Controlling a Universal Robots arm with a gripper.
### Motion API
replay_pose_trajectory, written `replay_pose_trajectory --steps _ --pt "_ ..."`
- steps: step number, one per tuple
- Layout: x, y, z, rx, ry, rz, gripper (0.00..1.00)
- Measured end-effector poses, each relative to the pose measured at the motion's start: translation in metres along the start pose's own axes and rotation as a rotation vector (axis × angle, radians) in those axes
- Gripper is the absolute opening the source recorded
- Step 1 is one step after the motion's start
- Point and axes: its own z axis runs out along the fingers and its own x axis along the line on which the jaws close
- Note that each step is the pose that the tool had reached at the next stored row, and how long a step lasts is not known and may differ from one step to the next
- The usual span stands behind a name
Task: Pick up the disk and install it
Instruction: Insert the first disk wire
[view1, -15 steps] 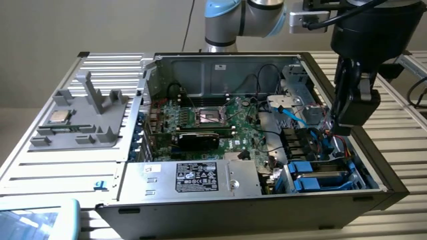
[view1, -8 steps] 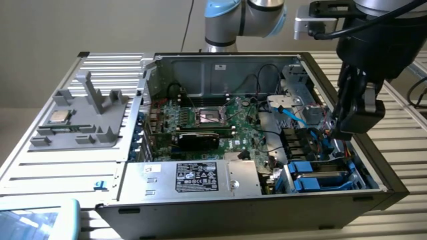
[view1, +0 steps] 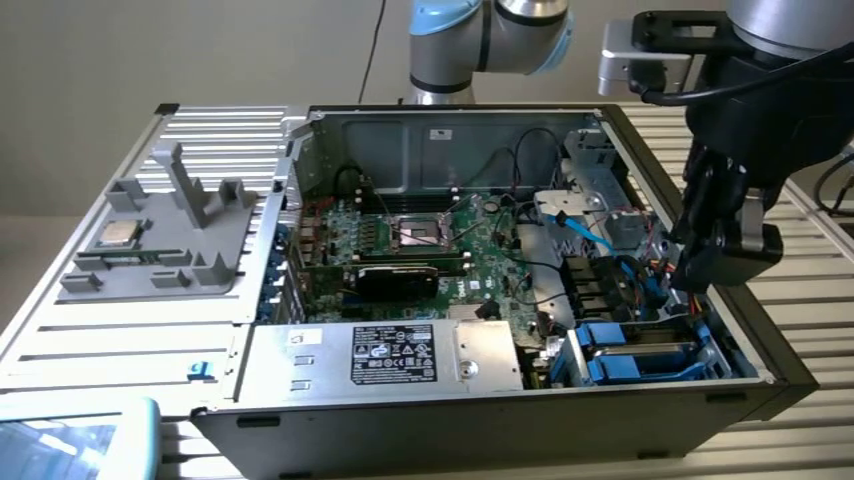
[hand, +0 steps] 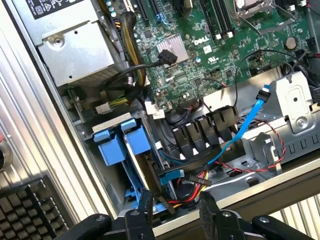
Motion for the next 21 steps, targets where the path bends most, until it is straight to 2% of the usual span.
replay_pose_trajectory --steps 8,11,16,21 --pt "0.0 -0.0002 0.0002 -0.012 -0.0182 -0.109 0.5" --pt "0.008 -0.0038 0.0006 -0.014 -0.0225 -0.113 0.5" --pt "0.023 -0.0097 0.0037 -0.0217 -0.0422 -0.11 0.5" --pt "0.028 -0.0118 0.0071 -0.0284 -0.056 -0.122 0.5"
